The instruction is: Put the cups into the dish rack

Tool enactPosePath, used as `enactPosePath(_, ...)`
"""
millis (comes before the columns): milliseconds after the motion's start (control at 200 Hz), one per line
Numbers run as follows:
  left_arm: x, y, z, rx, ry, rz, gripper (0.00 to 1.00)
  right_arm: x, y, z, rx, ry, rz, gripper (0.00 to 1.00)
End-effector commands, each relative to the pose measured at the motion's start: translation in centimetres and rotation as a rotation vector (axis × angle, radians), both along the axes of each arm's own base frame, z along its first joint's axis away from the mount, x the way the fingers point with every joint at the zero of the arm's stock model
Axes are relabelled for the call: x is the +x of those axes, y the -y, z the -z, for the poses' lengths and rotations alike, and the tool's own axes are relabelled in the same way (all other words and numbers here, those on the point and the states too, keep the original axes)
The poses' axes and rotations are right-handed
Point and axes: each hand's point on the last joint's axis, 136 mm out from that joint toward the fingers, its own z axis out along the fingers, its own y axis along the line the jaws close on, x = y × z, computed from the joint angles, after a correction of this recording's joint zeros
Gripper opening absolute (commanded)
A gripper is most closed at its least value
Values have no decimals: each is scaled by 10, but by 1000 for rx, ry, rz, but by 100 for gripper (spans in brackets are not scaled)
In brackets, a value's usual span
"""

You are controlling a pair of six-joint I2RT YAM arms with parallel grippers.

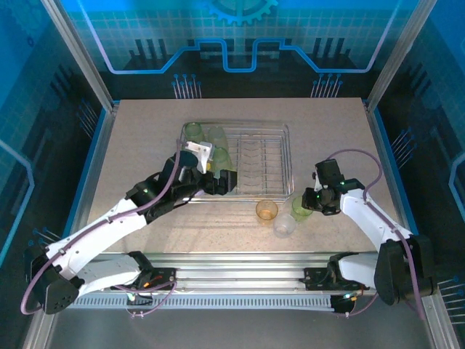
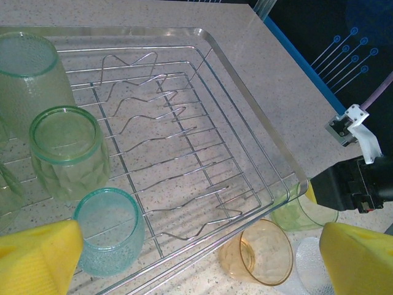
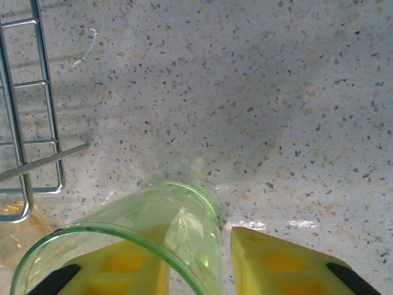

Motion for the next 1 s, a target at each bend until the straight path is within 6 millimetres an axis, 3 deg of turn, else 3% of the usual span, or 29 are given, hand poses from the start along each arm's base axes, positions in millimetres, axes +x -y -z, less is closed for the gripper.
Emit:
enactPosePath(0, 0, 6, 2, -15, 5, 17, 99, -1, 2, 4, -3, -10, -8, 28)
enactPosePath(210, 0, 6, 5, -17, 5, 14, 99, -2, 5, 0, -21, -3, -14, 11)
enactPosePath(560, -3, 3, 2, -31, 16, 13, 99, -4, 12, -11, -30, 7, -1, 2)
enactPosePath(746, -8, 3, -4, -64, 45, 34, 99, -3, 27, -25, -14, 41, 57, 0)
enactPosePath(871, -19, 9, -15, -122, 91, 104, 99, 1, 40, -47, 49, 118, 127, 0)
enactPosePath(996, -32, 20, -30, -188, 121, 195, 99, 14, 34, -95, 214, 318, 128, 0)
